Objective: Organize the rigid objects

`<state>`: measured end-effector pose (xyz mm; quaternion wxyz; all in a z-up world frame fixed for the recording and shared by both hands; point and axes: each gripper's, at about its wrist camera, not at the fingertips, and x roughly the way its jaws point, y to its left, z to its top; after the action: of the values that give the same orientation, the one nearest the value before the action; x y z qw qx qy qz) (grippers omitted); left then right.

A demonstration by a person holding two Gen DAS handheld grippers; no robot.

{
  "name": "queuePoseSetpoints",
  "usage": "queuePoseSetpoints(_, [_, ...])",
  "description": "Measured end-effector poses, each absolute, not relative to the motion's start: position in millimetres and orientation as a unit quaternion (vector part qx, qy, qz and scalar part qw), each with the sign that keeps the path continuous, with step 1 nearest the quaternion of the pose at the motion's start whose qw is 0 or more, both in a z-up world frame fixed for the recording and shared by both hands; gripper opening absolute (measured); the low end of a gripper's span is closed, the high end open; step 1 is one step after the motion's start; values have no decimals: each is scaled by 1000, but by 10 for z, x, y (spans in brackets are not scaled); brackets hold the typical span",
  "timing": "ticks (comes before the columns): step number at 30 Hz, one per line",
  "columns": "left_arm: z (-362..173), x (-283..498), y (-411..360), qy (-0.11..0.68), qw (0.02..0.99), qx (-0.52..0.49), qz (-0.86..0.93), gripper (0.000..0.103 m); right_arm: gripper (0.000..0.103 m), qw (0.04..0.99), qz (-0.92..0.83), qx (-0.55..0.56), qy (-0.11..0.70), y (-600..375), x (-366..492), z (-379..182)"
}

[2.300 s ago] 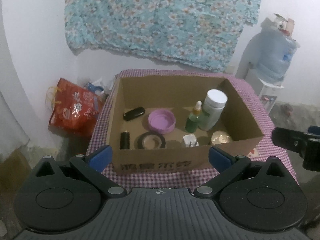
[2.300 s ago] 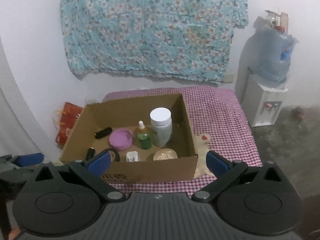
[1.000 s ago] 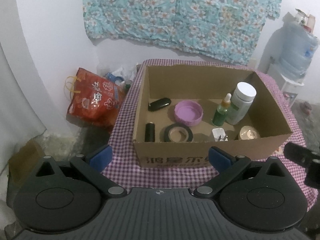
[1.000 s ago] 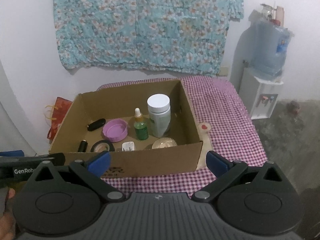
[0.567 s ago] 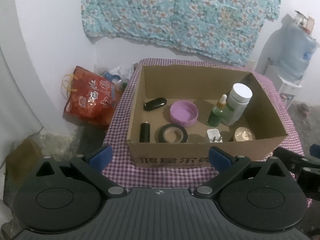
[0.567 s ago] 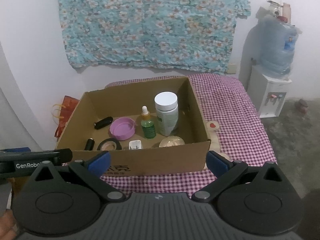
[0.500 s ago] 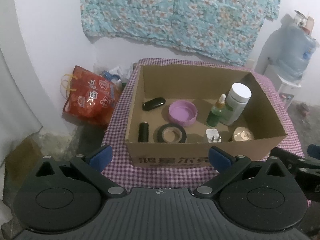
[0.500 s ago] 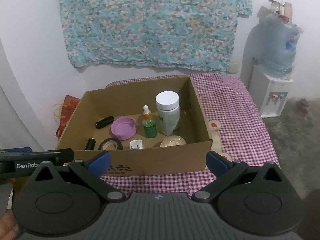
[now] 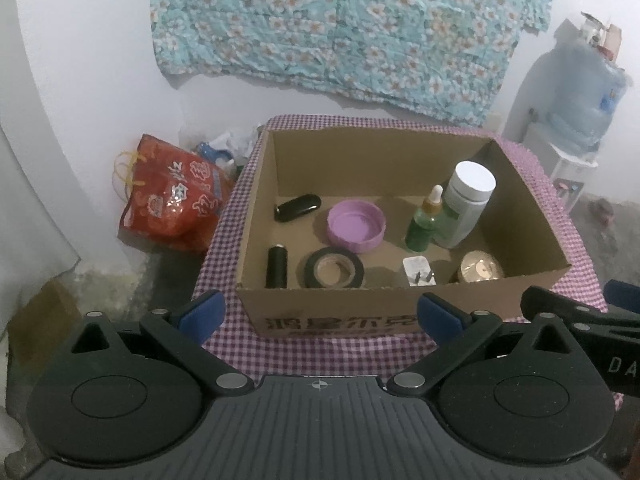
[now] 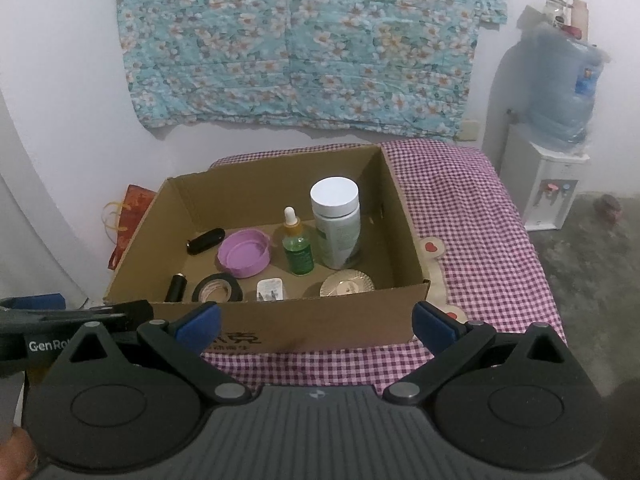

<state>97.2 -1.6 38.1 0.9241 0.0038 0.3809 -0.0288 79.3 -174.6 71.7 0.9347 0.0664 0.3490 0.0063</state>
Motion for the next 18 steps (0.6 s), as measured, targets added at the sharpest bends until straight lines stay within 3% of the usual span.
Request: queuePoseSetpoints(18, [351,996,-19,382,924,17,-27,103,103,932,9,69,357,-1795,863,657])
